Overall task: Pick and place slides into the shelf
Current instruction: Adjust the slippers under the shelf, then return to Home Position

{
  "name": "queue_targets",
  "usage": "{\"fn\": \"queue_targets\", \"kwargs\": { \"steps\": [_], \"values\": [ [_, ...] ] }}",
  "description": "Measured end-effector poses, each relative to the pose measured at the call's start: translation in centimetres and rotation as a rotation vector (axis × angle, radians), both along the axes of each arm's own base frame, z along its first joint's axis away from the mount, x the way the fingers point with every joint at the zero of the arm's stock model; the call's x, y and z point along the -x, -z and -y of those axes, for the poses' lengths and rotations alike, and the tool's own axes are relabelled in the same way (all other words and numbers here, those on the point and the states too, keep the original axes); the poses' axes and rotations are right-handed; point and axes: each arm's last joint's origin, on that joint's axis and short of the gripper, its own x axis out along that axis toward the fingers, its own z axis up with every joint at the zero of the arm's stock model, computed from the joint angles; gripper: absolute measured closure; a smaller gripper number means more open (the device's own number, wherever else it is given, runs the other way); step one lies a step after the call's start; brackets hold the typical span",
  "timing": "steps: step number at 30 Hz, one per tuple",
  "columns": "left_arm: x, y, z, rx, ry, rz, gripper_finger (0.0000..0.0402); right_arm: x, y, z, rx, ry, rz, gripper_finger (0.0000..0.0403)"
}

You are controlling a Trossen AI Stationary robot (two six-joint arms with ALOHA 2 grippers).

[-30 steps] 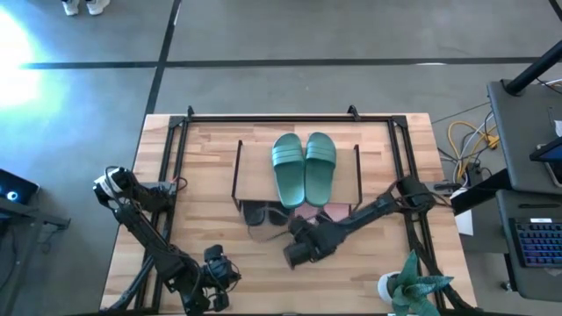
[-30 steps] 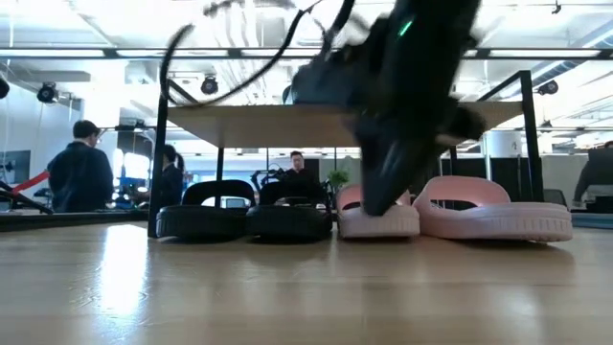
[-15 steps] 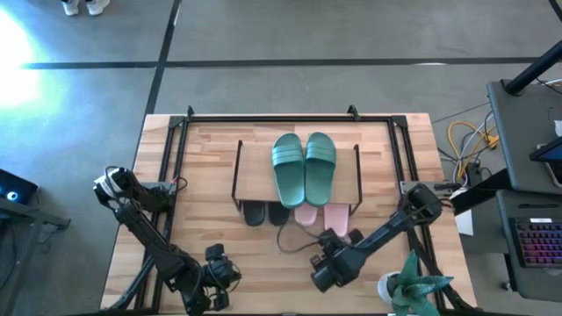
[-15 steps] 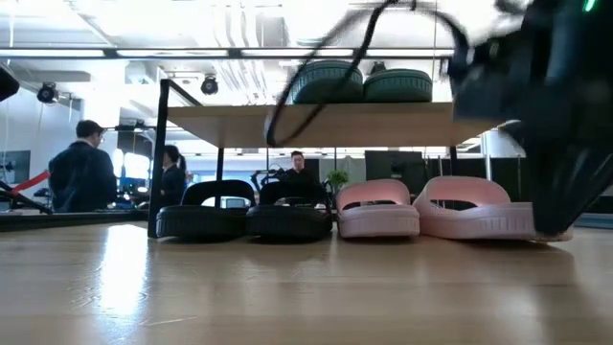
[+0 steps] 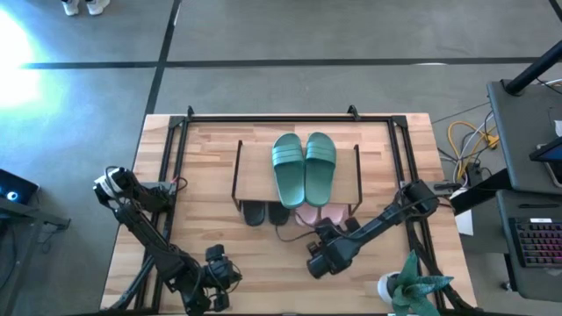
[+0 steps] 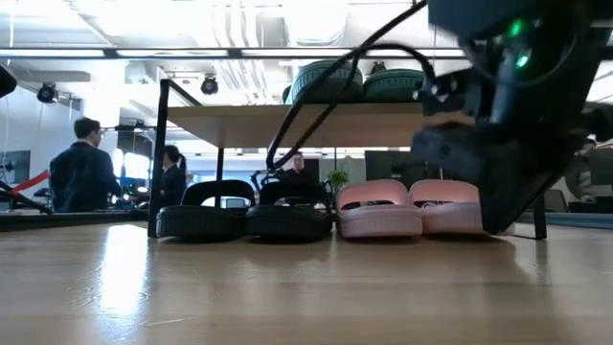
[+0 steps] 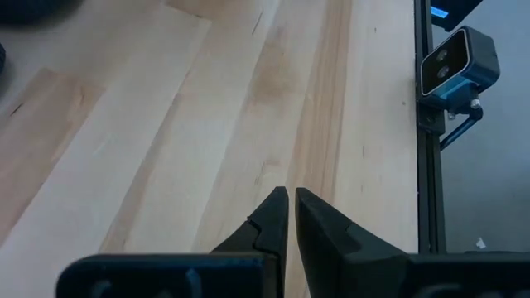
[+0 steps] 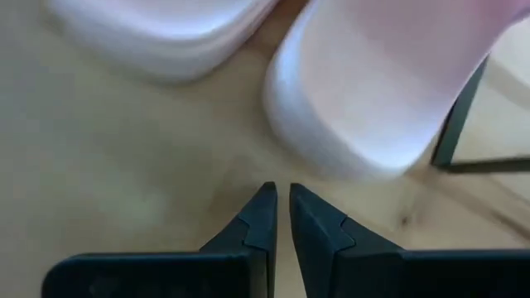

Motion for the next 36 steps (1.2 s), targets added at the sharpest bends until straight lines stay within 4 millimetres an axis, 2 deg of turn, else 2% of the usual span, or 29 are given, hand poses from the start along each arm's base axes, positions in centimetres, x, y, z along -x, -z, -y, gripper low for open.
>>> {"fn": "queue_targets", "kwargs": {
  "steps": [4, 12, 16, 19, 21, 23, 28, 31, 34, 36],
  "values": [
    [-0.1, 0.0, 0.0, 0.001, -0.003, 0.001, 0.0391, 0.2, -1.5, -1.9, -0.039, -0.036, 0.03, 0.0375],
    [-1.1, -0.4, -0.1, 0.074, -0.027, 0.047, 0.0391, 1.2, -4.9, -7.4, -0.091, -0.123, 0.215, 0.0375],
    [-2.0, -1.2, -0.7, 0.117, -0.043, 0.062, 0.0391, 1.2, -7.0, -8.9, -0.108, -0.152, 0.297, 0.0375],
    [-2.4, -2.2, -1.6, 0.127, -0.056, 0.083, 0.0391, 0.8, -8.0, -9.2, -0.132, -0.176, 0.315, 0.0375],
    [-2.5, -3.2, -2.3, 0.157, -0.059, 0.088, 0.0391, 0.4, -8.9, -9.2, -0.152, -0.186, 0.334, 0.0375],
    [-2.5, -5.5, -3.2, 0.227, -0.05, 0.119, 0.0391, 0.2, -10.8, -9.1, -0.179, -0.224, 0.368, 0.0375],
    [-0.7, -14.4, -6.4, 0.246, 0.096, 0.453, 0.0391, 1.8, -18.9, -7.2, -0.119, -0.376, 0.581, 0.0375],
    [0.9, -17.8, -8.9, 0.194, 0.134, 0.643, 0.0391, 4.0, -22.3, -5.5, -0.046, -0.409, 0.7, 0.0375],
    [1.7, -18.6, -11.0, 0.131, 0.143, 0.707, 0.0391, 5.7, -22.8, -3.9, -0.041, -0.43, 0.736, 0.0376],
    [1.6, -18.0, -12.0, 0.103, 0.131, 0.706, 0.0391, 6.4, -21.3, -3.1, -0.068, -0.436, 0.721, 0.0383]
  ]
}}
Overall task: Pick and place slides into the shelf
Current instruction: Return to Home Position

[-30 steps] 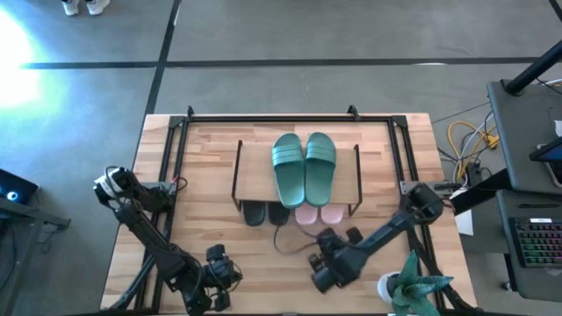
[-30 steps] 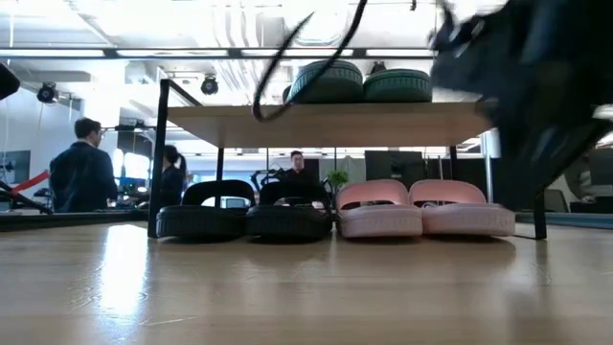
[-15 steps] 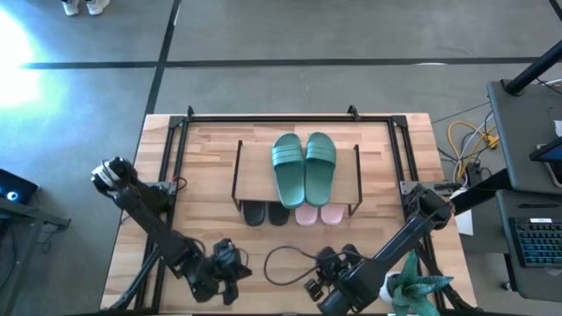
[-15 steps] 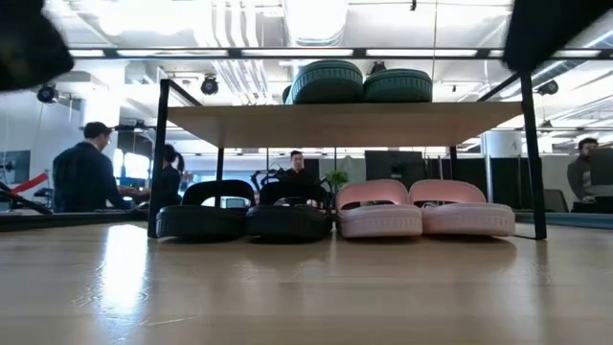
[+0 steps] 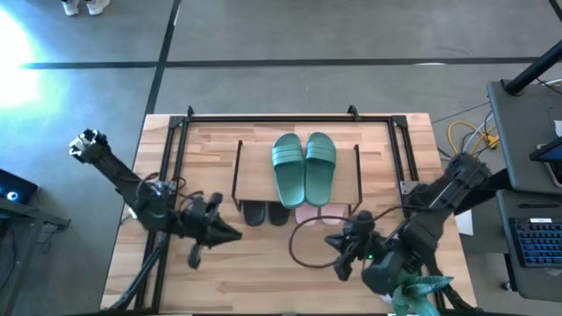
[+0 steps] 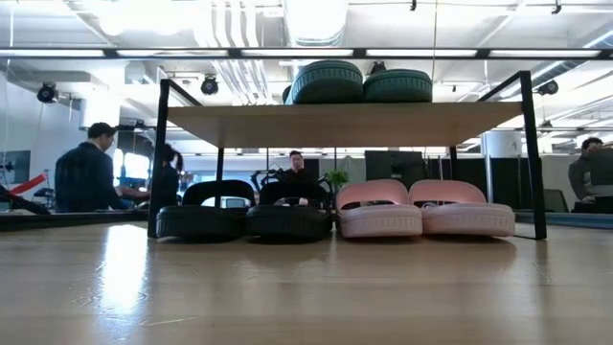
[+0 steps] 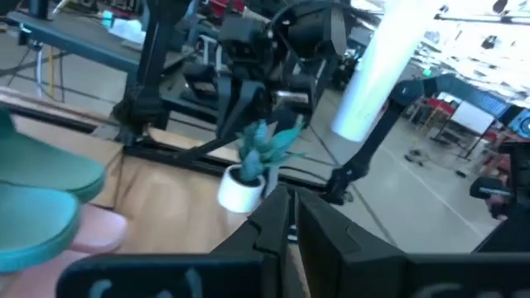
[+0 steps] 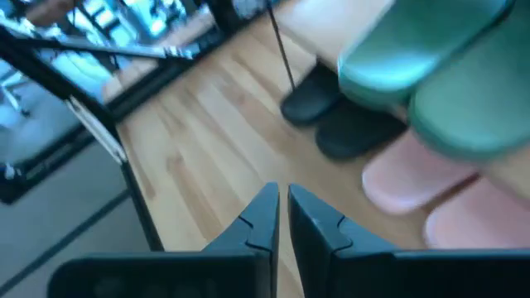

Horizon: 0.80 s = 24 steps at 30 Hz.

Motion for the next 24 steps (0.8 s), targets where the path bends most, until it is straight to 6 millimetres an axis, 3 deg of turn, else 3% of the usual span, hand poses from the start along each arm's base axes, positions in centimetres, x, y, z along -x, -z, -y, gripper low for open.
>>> {"fn": "queue_targets", "kwargs": {
  "steps": [5, 10, 15, 19, 24],
  "values": [
    [-2.2, 2.1, -2.5, 0.046, 0.037, 0.097, 0.0391, 0.5, 4.2, 2.3, -0.099, 0.003, 0.074, 0.0395],
    [-3.6, 2.3, -5.8, 0.057, 0.061, 0.241, 0.0391, 1.8, 4.2, 5.8, -0.08, -0.052, 0.244, 0.0395],
    [-2.0, 1.1, -9.4, 0.015, -0.084, 0.237, 0.0391, 5.2, 2.9, 10.6, 0.0, -0.044, 0.313, 0.0395],
    [0.3, 1.0, -10.5, 0.02, -0.227, 0.151, 0.0391, 8.4, 2.3, 13.5, 0.005, -0.026, 0.387, 0.0395],
    [2.7, 1.9, -11.0, 0.032, -0.322, 0.034, 0.0391, 11.4, 4.1, 15.9, 0.058, 0.018, 0.36, 0.0395]
  ]
}}
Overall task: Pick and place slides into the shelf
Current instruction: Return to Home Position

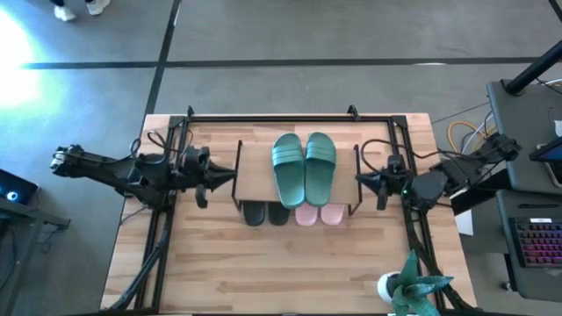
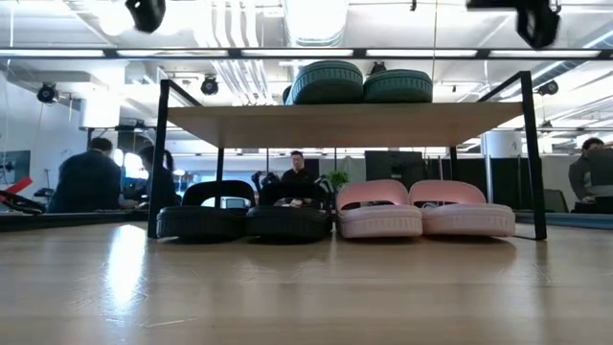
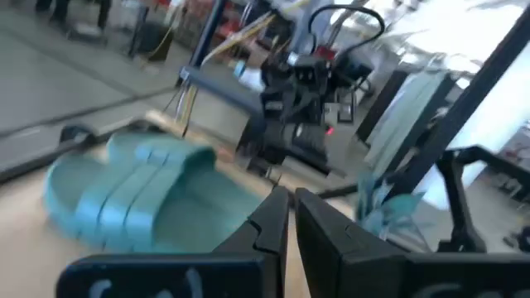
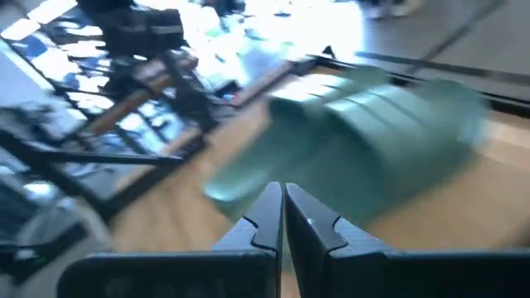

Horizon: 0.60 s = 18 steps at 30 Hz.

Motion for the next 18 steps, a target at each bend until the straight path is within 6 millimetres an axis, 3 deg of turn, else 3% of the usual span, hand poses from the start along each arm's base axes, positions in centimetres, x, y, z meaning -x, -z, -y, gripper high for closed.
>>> {"fn": "queue_targets", "kwargs": {
  "steps": [3, 7, 12, 18],
  "values": [
    [0.8, 1.0, -0.2, 0.019, -0.048, -0.065, 0.0391, 1.5, 1.5, 1.1, -0.018, 0.107, -0.039, 0.0395],
    [1.6, 2.2, -0.4, 0.008, -0.062, -0.078, 0.0391, 3.4, 2.1, 2.2, -0.114, 0.19, -0.037, 0.0394],
    [2.9, 3.9, -0.7, -0.177, -0.054, -0.172, 0.0391, 5.2, 2.4, 3.0, -0.143, 0.141, -0.082, 0.0394],
    [4.4, 6.1, -1.4, -0.146, -0.171, -0.19, 0.0391, 5.7, 2.2, 3.5, 0.03, 0.189, -0.071, 0.0394]
  ]
}}
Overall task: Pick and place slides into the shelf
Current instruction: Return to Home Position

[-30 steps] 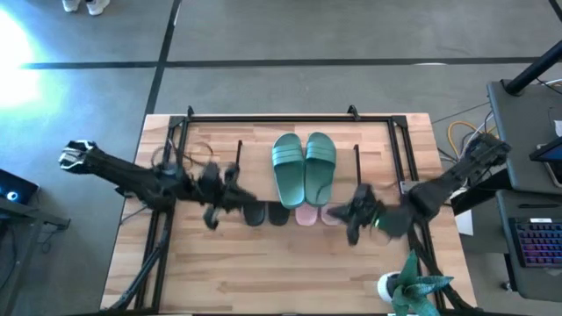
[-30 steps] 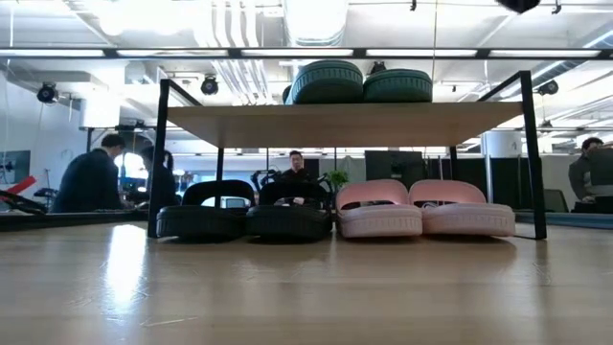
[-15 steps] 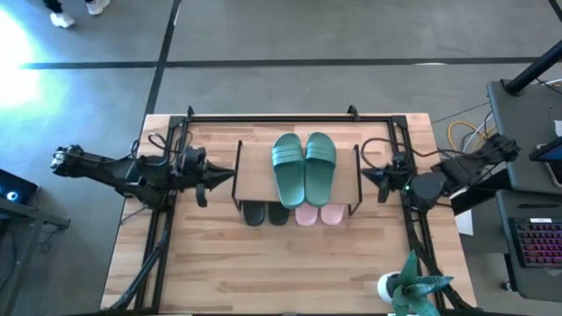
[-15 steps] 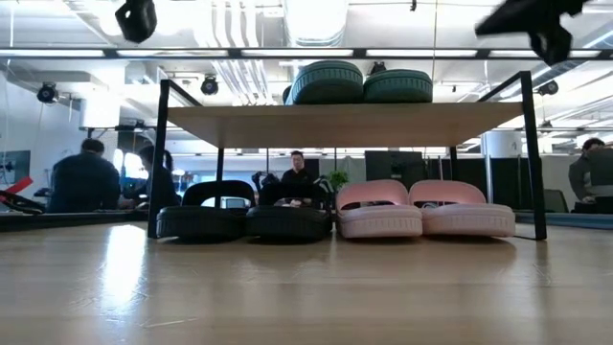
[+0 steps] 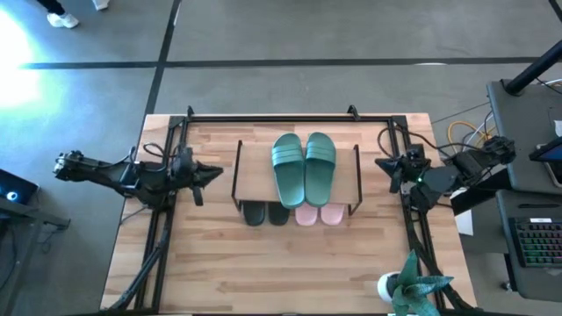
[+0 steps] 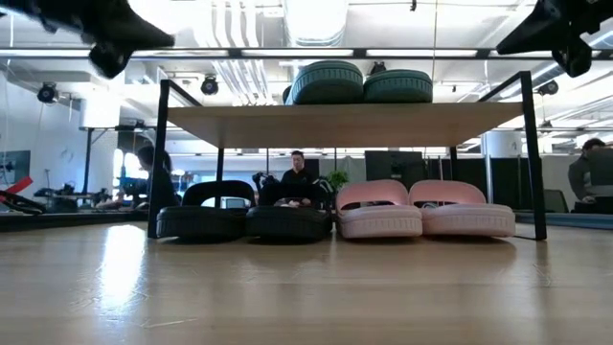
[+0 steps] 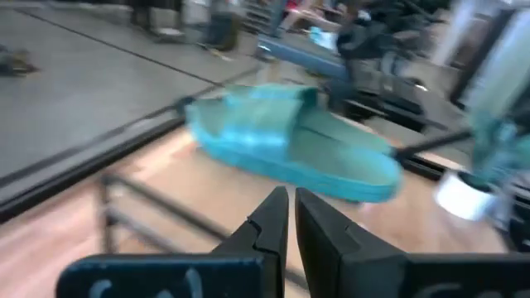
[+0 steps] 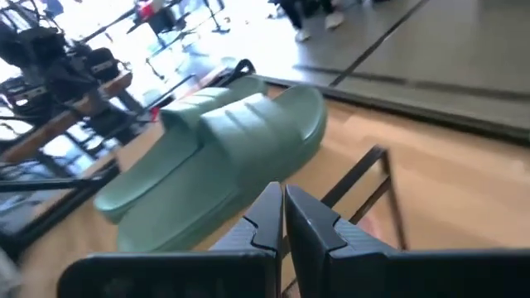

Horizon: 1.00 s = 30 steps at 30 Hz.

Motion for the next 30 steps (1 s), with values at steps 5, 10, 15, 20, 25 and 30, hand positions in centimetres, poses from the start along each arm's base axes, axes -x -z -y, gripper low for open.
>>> {"fn": "queue_targets", "kwargs": {
  "steps": [5, 10, 15, 20, 25, 30],
  "values": [
    [2.7, 1.6, -0.8, 0.033, -0.074, 0.12, 0.0391, 0.0, 0.3, 0.2, 0.019, 0.068, 0.021, 0.0394],
    [4.8, 3.2, -1.3, 0.079, -0.079, 0.24, 0.0391, 0.0, 1.2, 0.3, 0.051, 0.147, 0.036, 0.0394],
    [4.4, 3.3, -1.3, 0.075, -0.095, 0.231, 0.0391, 0.2, 2.5, 0.5, 0.015, 0.218, 0.1, 0.0394],
    [4.0, 4.0, -1.2, 0.061, -0.118, 0.186, 0.0391, -0.3, 4.0, 0.2, -0.053, 0.212, 0.193, 0.0394],
    [4.6, 3.6, -1.5, 0.076, -0.157, 0.243, 0.0391, -1.7, 4.4, -0.8, -0.089, 0.058, 0.311, 0.0394],
    [4.5, 3.4, -1.4, 0.18, -0.156, 0.294, 0.0391, -1.8, 3.4, -1.2, -0.054, -0.147, 0.511, 0.0394]
  ]
}}
